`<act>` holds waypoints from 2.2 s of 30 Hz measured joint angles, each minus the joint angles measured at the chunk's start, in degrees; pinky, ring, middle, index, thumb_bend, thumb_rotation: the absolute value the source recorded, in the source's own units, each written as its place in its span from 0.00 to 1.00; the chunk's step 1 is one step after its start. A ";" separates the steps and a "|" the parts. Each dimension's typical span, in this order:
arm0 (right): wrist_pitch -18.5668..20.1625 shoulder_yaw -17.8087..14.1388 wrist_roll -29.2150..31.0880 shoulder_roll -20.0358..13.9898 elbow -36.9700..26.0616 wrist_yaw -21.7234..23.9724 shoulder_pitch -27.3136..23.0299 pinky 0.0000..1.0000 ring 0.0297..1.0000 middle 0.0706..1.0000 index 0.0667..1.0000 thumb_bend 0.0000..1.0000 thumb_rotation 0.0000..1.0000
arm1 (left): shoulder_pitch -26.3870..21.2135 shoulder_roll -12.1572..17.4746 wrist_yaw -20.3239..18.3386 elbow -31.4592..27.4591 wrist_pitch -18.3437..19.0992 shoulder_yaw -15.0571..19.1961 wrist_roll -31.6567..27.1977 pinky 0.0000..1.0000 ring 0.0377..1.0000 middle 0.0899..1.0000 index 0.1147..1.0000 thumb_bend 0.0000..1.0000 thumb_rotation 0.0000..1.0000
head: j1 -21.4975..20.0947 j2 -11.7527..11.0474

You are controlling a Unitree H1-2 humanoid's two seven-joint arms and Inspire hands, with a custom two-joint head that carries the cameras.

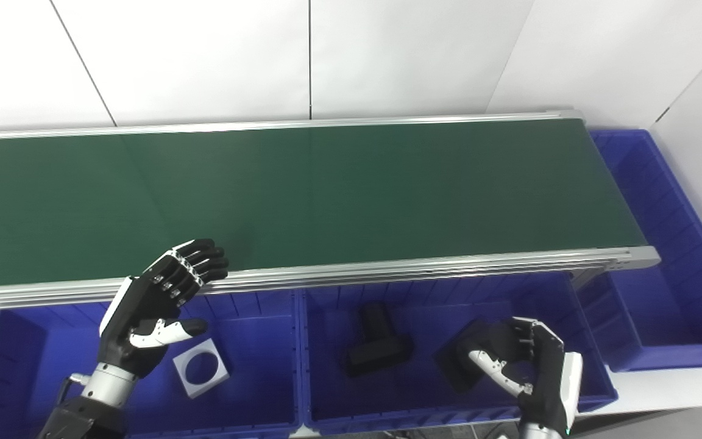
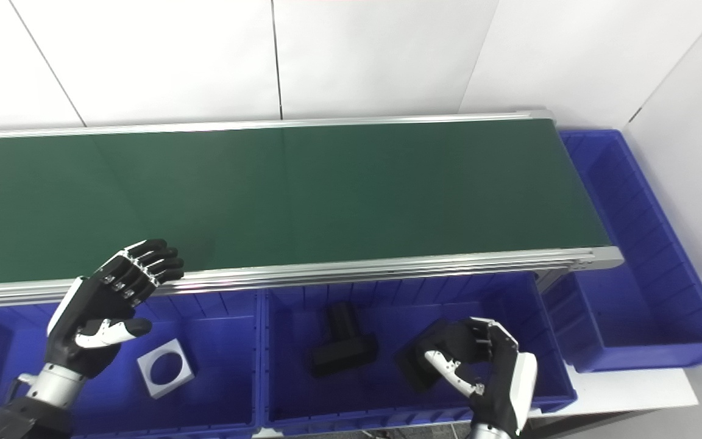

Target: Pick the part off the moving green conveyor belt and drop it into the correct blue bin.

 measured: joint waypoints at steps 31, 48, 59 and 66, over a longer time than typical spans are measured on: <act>6.88 6.20 6.28 -6.57 -5.42 16.06 1.50 0.98 1.00 1.00 1.00 0.98 0.46 | 0.32 -0.17 0.21 -0.30 0.40 -0.07 0.11 0.75 0.75 0.74 0.72 1.00 0.21 | 0.88 -0.44; 7.64 12.98 2.52 -4.45 -25.40 20.16 1.22 0.83 0.90 0.91 0.95 0.89 0.49 | 0.52 -1.78 0.39 -0.29 0.28 -0.64 1.52 0.77 0.76 0.75 0.73 1.00 0.18 | 6.66 -2.37; 7.68 18.73 3.55 -5.00 -25.30 26.75 -4.68 0.84 0.89 0.91 0.93 0.88 0.58 | 2.39 -3.37 1.59 -0.64 -0.74 -2.41 4.51 0.79 0.78 0.78 0.76 0.99 0.17 | 15.90 -5.71; 7.66 19.21 5.50 -5.67 -19.45 28.33 -8.21 0.80 0.87 0.88 0.91 0.83 0.60 | 2.75 -4.38 2.77 -0.69 -2.53 -3.43 6.71 0.79 0.78 0.78 0.76 1.00 0.20 | 22.66 -6.85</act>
